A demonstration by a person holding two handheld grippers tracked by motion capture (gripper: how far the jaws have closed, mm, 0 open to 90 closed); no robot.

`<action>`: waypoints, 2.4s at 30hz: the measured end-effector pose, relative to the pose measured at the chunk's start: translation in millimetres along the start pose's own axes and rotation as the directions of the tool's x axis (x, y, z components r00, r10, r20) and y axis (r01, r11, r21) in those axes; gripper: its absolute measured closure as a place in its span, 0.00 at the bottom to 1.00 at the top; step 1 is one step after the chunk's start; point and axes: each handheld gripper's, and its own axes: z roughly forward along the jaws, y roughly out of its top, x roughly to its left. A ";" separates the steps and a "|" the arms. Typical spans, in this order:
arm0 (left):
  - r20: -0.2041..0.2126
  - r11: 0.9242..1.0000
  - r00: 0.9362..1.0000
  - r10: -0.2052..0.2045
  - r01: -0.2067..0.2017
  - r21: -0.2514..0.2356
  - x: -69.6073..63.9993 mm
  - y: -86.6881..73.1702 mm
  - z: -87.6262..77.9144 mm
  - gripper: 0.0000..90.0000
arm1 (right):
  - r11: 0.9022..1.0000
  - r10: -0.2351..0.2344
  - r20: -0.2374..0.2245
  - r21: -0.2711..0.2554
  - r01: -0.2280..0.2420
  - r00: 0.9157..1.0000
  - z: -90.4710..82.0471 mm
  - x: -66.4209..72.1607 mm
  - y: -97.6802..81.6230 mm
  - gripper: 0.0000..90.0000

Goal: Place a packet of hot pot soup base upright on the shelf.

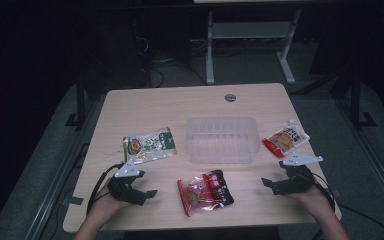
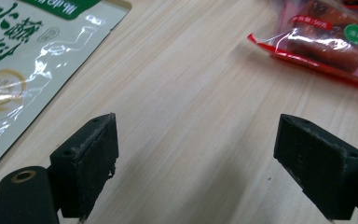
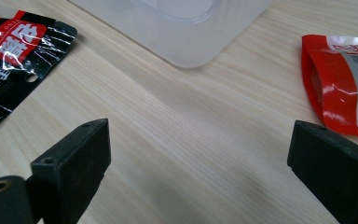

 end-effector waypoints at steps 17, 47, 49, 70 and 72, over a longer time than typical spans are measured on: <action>0.069 0.998 0.997 0.044 -0.042 -0.038 -18.1 20.9 4.3 0.17 | 0.999 -0.015 -0.017 -0.030 0.015 1.000 -8.7 10.9 1.2 0.07; 0.192 0.987 0.969 0.157 -0.152 -0.045 -55.3 44.8 29.3 0.47 | 0.999 -0.035 -0.074 -0.023 0.034 0.997 2.1 19.1 4.9 0.07; 0.198 0.988 0.968 0.155 -0.149 -0.042 -55.6 44.5 30.0 0.54 | 0.999 -0.038 -0.074 -0.027 0.036 0.997 2.6 18.5 5.3 0.07; 0.249 0.987 0.957 0.151 -0.161 0.020 -61.6 45.1 41.8 0.99 | 0.999 -0.040 -0.089 -0.017 0.039 0.995 6.4 19.1 6.3 0.08; 0.243 0.985 0.958 0.154 -0.168 0.039 -62.1 43.8 43.7 0.99 | 0.999 -0.040 -0.089 -0.018 0.038 0.995 6.5 19.0 6.4 0.08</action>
